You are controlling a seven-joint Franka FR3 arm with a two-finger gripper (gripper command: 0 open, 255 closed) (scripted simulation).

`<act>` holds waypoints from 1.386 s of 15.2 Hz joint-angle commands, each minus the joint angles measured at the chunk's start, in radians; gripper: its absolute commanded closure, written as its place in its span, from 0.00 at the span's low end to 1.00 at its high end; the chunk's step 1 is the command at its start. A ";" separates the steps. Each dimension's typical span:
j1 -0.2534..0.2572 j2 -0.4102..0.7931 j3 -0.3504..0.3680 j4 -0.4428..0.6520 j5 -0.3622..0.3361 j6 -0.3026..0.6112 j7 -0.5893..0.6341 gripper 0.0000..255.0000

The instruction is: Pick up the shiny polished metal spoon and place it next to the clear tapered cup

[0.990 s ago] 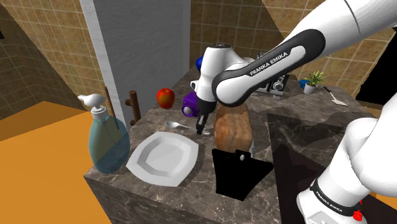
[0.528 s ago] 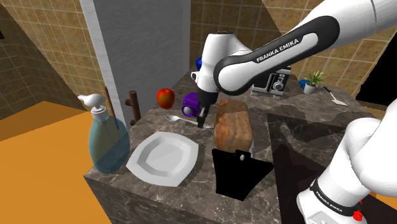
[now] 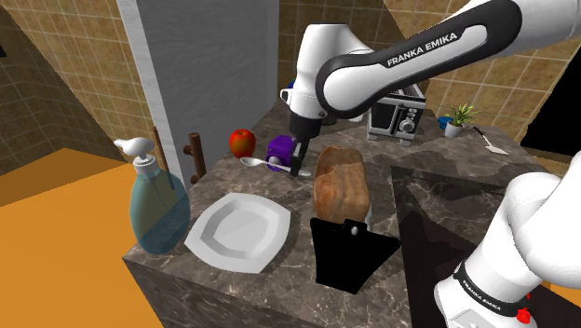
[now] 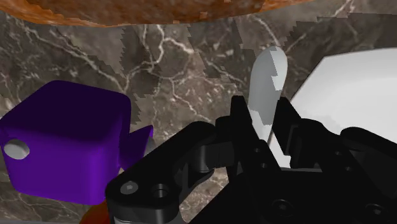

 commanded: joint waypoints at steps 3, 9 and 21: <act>-0.001 -0.016 -0.002 0.042 0.000 -0.059 0.000 1.00; -0.002 -0.039 -0.004 0.101 -0.001 -0.141 0.002 1.00; -0.003 -0.061 -0.007 0.241 -0.003 -0.303 0.006 1.00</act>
